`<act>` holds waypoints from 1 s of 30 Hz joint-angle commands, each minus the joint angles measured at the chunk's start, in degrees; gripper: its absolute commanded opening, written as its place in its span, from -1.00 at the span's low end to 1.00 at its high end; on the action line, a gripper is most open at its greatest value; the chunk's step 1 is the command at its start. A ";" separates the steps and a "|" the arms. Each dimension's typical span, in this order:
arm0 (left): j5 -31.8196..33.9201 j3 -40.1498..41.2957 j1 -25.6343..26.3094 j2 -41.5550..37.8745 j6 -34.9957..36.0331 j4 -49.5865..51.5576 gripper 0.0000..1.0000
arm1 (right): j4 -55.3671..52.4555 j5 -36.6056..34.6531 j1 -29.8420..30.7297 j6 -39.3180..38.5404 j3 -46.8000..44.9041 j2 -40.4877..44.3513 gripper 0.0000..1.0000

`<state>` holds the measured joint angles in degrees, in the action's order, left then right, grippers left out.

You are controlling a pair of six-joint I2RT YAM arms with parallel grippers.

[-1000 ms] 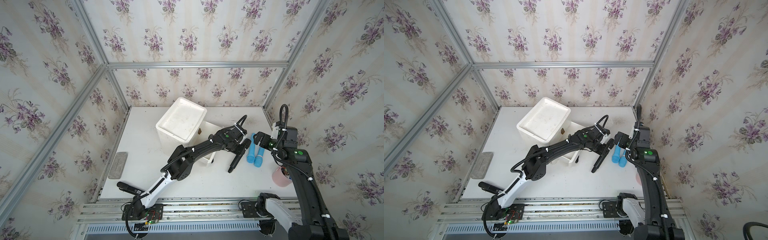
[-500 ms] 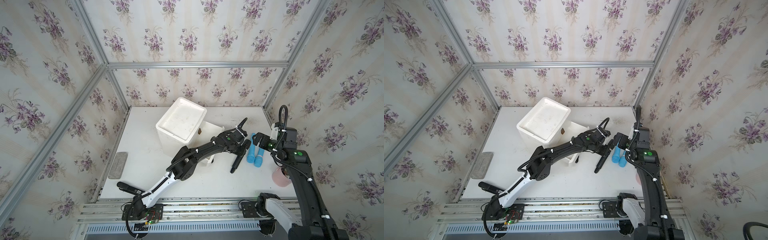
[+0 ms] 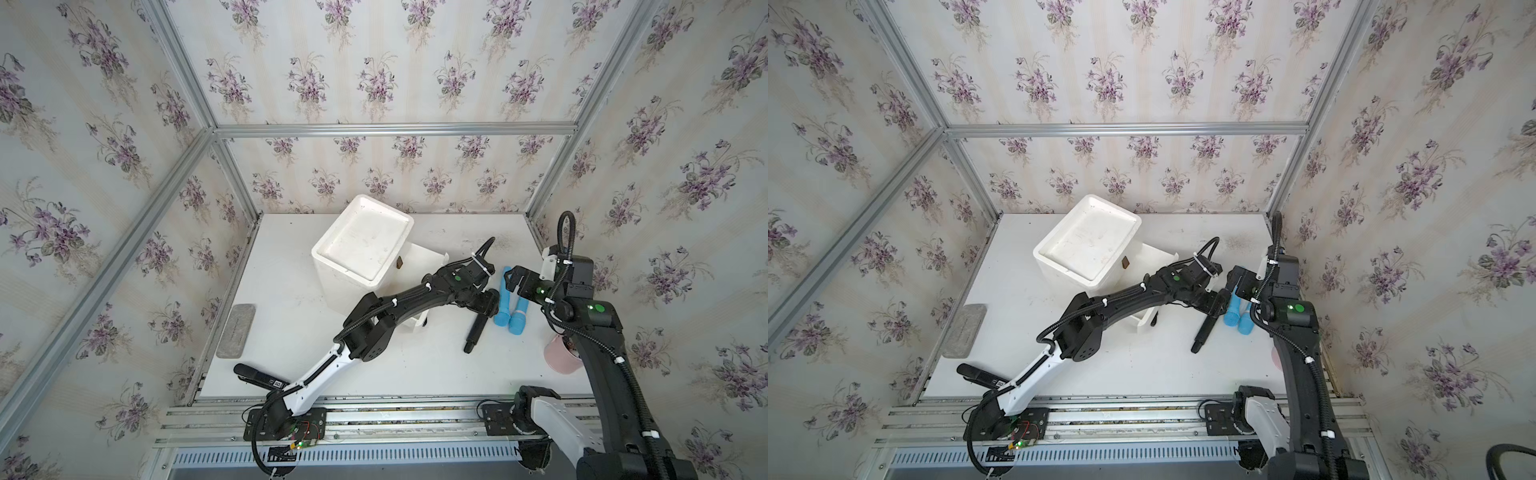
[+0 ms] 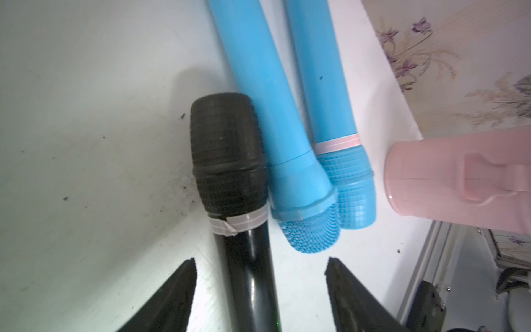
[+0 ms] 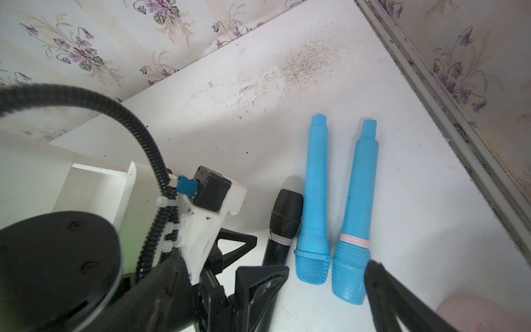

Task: Take the microphone out of the drawer
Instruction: Place the microphone at the center of the board.

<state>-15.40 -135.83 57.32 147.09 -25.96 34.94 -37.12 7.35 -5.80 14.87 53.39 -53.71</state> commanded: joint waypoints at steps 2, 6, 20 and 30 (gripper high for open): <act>-1.30 1.91 -0.62 -5.49 3.35 -2.05 0.98 | 1.18 0.78 -0.08 0.11 0.90 0.71 0.99; -3.59 4.64 -2.44 -10.85 5.01 -1.94 0.99 | 1.61 2.39 -0.07 1.00 2.55 2.19 0.99; -7.30 14.85 -11.53 -30.62 15.62 4.50 0.99 | 5.39 8.44 -0.05 3.79 0.10 4.61 1.00; -2.65 23.66 -23.20 -43.78 17.72 8.30 0.99 | 13.86 13.90 0.33 6.07 -9.57 2.39 1.00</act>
<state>-19.59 -113.73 36.32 105.34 -9.54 41.71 -28.08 18.65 -5.78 19.62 44.99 -50.74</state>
